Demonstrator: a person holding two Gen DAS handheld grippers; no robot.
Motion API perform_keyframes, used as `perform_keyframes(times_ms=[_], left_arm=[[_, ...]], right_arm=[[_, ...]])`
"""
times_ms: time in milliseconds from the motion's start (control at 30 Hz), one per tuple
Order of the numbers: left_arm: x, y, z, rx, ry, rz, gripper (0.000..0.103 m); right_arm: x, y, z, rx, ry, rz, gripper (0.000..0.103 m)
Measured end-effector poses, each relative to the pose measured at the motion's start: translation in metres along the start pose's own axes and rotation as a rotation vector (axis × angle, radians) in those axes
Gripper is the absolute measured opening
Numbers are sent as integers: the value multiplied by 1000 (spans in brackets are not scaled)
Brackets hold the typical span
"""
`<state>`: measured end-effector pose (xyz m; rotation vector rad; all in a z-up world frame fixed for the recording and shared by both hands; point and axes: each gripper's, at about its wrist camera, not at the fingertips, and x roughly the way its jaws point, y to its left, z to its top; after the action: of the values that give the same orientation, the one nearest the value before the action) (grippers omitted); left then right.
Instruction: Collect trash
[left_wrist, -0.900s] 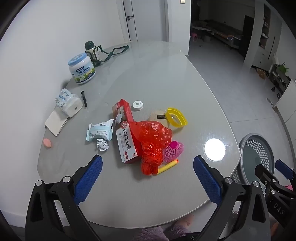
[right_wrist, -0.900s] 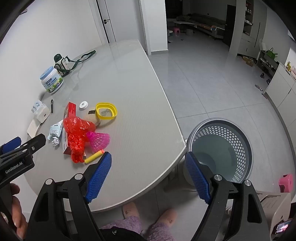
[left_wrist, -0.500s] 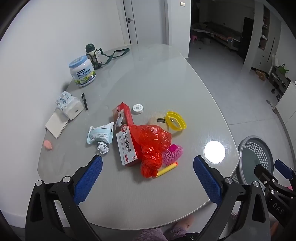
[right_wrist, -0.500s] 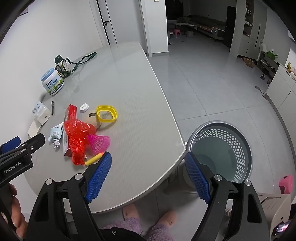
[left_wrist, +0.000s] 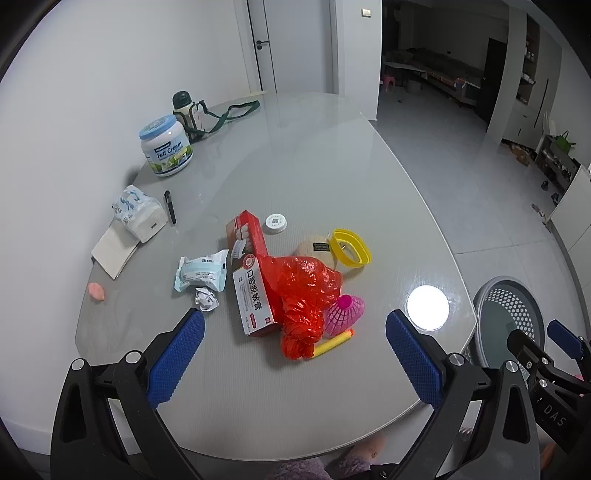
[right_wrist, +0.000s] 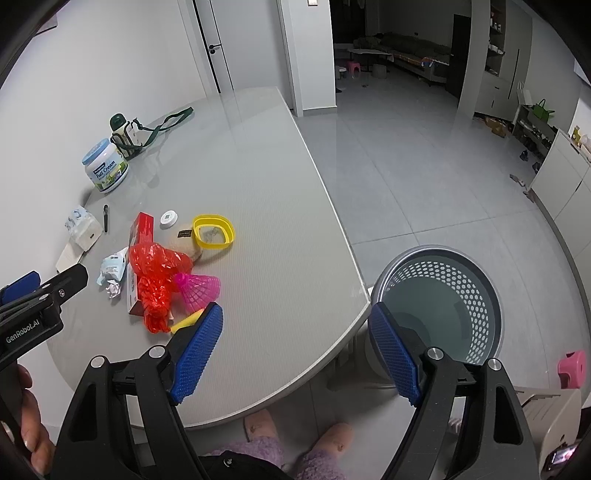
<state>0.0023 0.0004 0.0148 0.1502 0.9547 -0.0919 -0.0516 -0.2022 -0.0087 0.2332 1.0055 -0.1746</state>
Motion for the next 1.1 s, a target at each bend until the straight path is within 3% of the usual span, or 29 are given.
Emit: perform_keyframes(times_ms=[1100], left_arm=[[-3, 2, 2, -4, -11, 2, 97]], right_arm=[[-15, 4, 2, -11, -31, 18, 78]])
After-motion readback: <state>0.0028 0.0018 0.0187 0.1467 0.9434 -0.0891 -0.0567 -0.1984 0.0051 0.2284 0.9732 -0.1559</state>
